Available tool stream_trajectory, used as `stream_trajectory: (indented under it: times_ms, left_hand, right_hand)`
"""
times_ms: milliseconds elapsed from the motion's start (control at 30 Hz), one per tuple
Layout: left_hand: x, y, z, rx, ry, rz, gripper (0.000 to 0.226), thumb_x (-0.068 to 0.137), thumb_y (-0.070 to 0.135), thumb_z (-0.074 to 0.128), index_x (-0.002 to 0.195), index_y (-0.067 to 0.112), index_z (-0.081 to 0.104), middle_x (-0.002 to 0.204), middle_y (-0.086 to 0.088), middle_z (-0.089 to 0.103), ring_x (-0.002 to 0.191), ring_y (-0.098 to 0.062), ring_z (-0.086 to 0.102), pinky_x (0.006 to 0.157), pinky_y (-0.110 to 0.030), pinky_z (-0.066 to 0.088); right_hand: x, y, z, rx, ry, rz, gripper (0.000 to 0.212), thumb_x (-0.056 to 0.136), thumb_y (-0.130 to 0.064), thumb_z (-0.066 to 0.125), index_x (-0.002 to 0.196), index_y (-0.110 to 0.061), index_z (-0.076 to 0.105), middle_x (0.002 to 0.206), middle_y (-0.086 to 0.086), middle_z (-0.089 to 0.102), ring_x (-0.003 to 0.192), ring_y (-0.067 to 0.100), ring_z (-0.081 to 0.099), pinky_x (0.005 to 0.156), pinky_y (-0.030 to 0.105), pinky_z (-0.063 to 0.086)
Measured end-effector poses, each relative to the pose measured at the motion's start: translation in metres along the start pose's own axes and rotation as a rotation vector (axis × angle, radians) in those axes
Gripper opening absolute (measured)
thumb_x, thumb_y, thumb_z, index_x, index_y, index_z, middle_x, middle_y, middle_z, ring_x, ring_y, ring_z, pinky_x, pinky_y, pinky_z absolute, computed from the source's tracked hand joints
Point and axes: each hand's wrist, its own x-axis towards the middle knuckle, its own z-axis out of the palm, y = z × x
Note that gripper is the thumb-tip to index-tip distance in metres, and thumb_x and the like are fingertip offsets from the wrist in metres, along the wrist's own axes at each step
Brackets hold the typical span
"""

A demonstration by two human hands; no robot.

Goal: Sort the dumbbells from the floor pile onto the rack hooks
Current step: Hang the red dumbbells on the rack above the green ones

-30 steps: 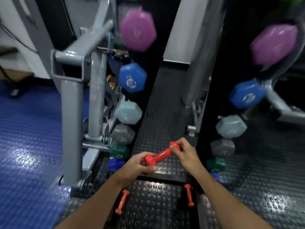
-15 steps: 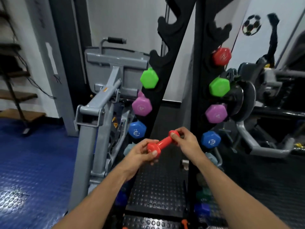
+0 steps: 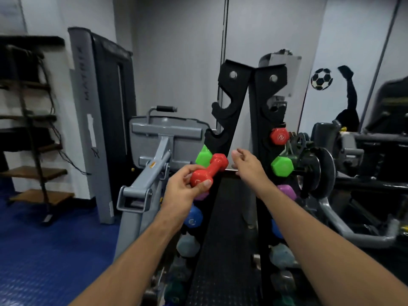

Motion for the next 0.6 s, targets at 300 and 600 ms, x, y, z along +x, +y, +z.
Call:
stream_trajectory:
  times_ms: [300, 600]
  left_hand:
    - [0.066, 0.059, 0.008, 0.39, 0.176, 0.17, 0.038, 0.08, 0.019, 0.085, 0.111, 0.025, 0.065, 0.102, 0.008, 0.068, 0.093, -0.012, 0.069, 0.09, -0.038, 0.059]
    - [0.137, 0.042, 0.037, 0.643, 0.213, 0.181, 0.043, 0.077, 0.025, 0.087, 0.113, 0.022, 0.063, 0.104, 0.002, 0.069, 0.094, -0.017, 0.067, 0.089, -0.038, 0.057]
  right_hand:
    - [0.048, -0.034, 0.019, -0.028, 0.069, -0.002, 0.08, 0.096, -0.06, 0.052, 0.161, -0.016, 0.032, 0.143, 0.008, 0.06, 0.128, 0.027, 0.059, 0.109, 0.044, 0.047]
    - [0.052, -0.022, 0.033, -0.205, 0.176, -0.057, 0.047, 0.107, -0.035, 0.05, 0.15, -0.016, 0.048, 0.123, 0.017, 0.069, 0.117, 0.038, 0.063, 0.089, 0.037, 0.048]
